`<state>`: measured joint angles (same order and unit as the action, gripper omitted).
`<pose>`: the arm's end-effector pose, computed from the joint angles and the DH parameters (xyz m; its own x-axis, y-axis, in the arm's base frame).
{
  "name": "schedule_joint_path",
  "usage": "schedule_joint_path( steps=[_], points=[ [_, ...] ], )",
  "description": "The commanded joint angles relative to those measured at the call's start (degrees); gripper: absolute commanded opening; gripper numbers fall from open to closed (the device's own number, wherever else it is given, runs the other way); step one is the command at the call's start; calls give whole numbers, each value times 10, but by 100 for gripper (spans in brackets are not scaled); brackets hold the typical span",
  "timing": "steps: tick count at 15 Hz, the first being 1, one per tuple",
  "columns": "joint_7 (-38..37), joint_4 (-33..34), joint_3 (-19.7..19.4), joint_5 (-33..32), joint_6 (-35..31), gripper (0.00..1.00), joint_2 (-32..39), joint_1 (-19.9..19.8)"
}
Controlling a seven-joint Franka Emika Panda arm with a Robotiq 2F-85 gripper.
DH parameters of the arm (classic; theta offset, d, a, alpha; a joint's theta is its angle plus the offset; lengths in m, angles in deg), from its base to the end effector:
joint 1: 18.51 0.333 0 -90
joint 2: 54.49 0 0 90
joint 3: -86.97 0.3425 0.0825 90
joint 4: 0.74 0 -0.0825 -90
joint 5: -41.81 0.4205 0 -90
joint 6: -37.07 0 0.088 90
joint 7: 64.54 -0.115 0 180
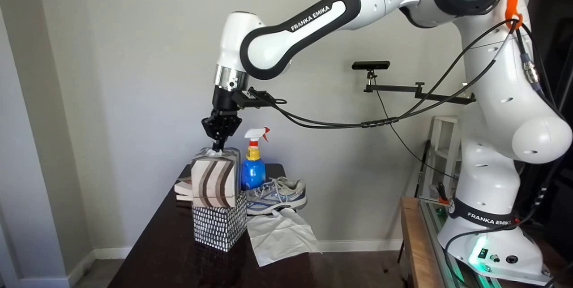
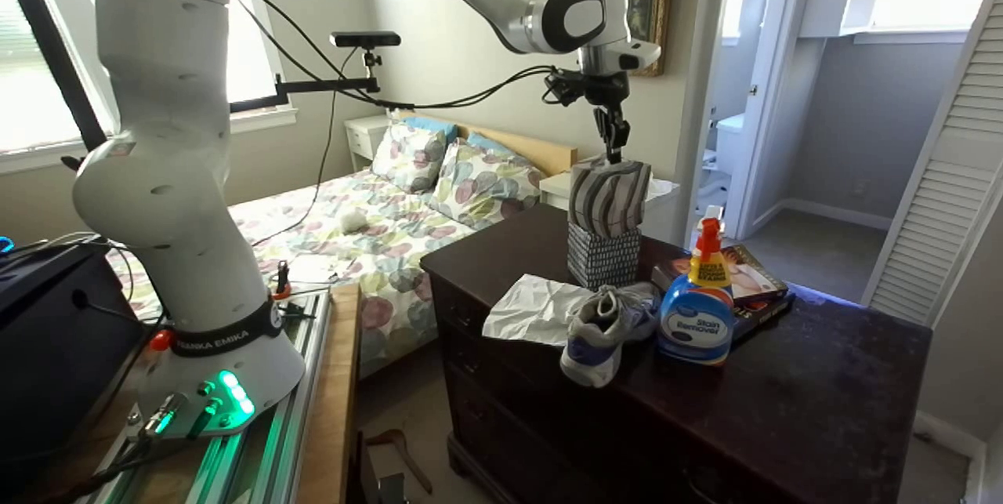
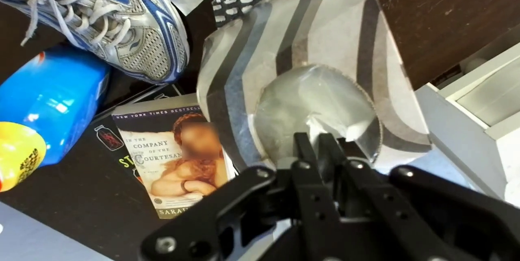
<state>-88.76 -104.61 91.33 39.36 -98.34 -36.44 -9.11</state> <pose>0.6786 0.1613 0.3900 0.9614 -0.1668 0.2188 -0.1517 -0.9848 -0.0844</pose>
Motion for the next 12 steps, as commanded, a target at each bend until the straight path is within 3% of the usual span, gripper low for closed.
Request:
schedule_joint_path(
  steps=[1, 12],
  points=[
    [-14, 15, -12, -8, -5, 0, 15, 11],
    [12, 4, 9, 55, -3, 0, -65, 0]
  ],
)
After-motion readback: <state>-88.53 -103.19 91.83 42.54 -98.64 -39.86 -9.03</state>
